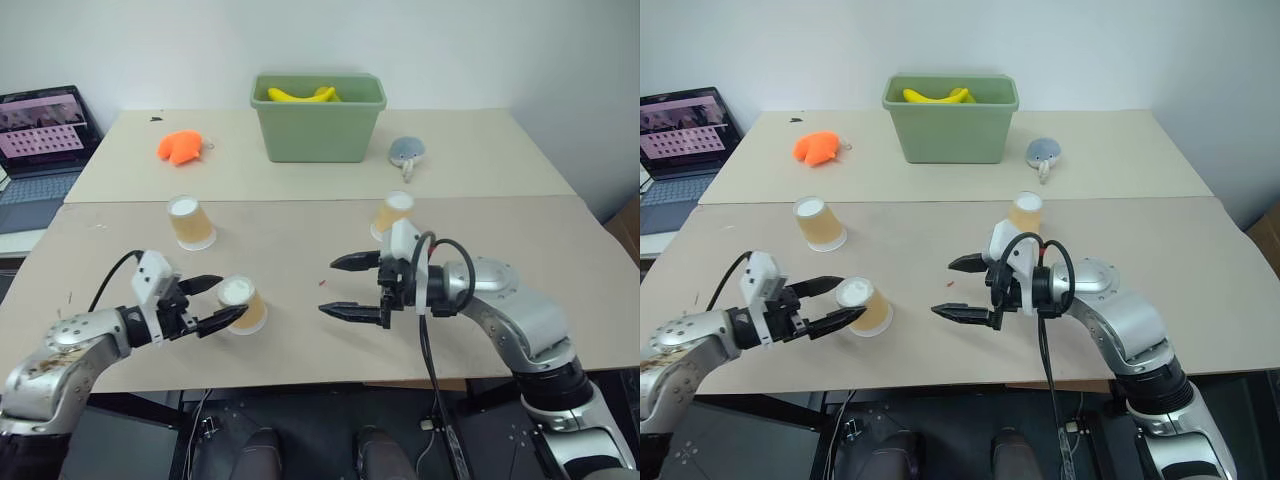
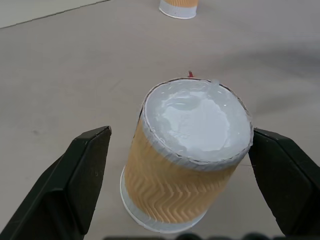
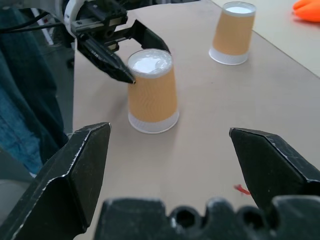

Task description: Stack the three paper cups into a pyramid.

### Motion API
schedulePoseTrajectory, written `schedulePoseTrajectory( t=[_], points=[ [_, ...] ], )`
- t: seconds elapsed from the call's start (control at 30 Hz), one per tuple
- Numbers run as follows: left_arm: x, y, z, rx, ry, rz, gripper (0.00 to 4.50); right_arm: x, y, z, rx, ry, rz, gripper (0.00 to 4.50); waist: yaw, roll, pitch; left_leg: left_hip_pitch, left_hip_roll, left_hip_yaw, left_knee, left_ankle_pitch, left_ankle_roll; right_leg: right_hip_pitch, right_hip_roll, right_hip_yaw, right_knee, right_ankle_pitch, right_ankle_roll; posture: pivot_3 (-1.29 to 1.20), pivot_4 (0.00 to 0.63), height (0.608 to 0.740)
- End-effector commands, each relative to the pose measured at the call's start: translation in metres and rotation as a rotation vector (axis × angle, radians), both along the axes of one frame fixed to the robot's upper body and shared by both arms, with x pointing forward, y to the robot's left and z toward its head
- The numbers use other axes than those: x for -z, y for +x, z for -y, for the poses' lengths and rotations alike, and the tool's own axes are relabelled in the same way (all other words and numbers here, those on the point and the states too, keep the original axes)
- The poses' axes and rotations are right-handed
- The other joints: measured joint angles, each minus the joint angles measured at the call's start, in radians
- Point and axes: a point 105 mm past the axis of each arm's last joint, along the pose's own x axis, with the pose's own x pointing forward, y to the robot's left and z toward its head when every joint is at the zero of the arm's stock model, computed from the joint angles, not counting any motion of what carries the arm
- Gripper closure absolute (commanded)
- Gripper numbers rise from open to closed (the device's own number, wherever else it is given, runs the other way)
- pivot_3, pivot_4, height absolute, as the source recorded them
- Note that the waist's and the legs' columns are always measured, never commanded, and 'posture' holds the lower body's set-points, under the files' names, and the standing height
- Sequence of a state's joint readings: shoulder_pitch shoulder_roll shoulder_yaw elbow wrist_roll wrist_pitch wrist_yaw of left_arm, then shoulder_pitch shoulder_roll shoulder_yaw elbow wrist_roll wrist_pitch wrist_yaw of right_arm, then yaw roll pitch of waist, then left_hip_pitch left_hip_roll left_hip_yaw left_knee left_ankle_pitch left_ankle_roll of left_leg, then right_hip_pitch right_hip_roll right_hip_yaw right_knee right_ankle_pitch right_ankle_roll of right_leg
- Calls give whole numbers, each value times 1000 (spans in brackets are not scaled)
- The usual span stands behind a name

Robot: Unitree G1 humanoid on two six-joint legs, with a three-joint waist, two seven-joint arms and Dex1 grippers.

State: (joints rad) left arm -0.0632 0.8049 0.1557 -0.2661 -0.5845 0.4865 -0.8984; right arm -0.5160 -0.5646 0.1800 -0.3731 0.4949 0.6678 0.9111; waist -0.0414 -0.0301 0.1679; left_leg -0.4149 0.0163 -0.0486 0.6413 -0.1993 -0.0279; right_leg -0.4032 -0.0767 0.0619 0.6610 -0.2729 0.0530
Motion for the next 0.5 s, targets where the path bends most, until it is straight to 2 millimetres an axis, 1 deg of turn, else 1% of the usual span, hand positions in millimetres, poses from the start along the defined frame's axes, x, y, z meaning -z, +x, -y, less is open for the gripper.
schedulePoseTrajectory(
  t=[0.03, 0.3, 0.5],
  points=[
    [-6, 0, 8, 72, 17, 45, 0, -12, -5, 0, 0, 36, 44, 64, 0, 0, 0, 0, 0, 0, 0, 0, 0, 0, 0, 0, 0, 0, 0, 0, 150, 732],
    [-20, 10, 11, 86, -20, 71, 0, -8, -6, 1, 25, 28, 39, 64, 0, 0, 0, 0, 0, 0, 0, 0, 0, 0, 0, 0, 0, 0, 0, 0, 150, 732],
    [-22, 11, 13, 97, -16, 77, 0, -5, -5, 1, 31, 16, 40, 64, -2, 0, 0, 0, 0, 0, 0, 0, 0, 0, 0, 0, 1, 0, 0, 0, 150, 732]
  ],
)
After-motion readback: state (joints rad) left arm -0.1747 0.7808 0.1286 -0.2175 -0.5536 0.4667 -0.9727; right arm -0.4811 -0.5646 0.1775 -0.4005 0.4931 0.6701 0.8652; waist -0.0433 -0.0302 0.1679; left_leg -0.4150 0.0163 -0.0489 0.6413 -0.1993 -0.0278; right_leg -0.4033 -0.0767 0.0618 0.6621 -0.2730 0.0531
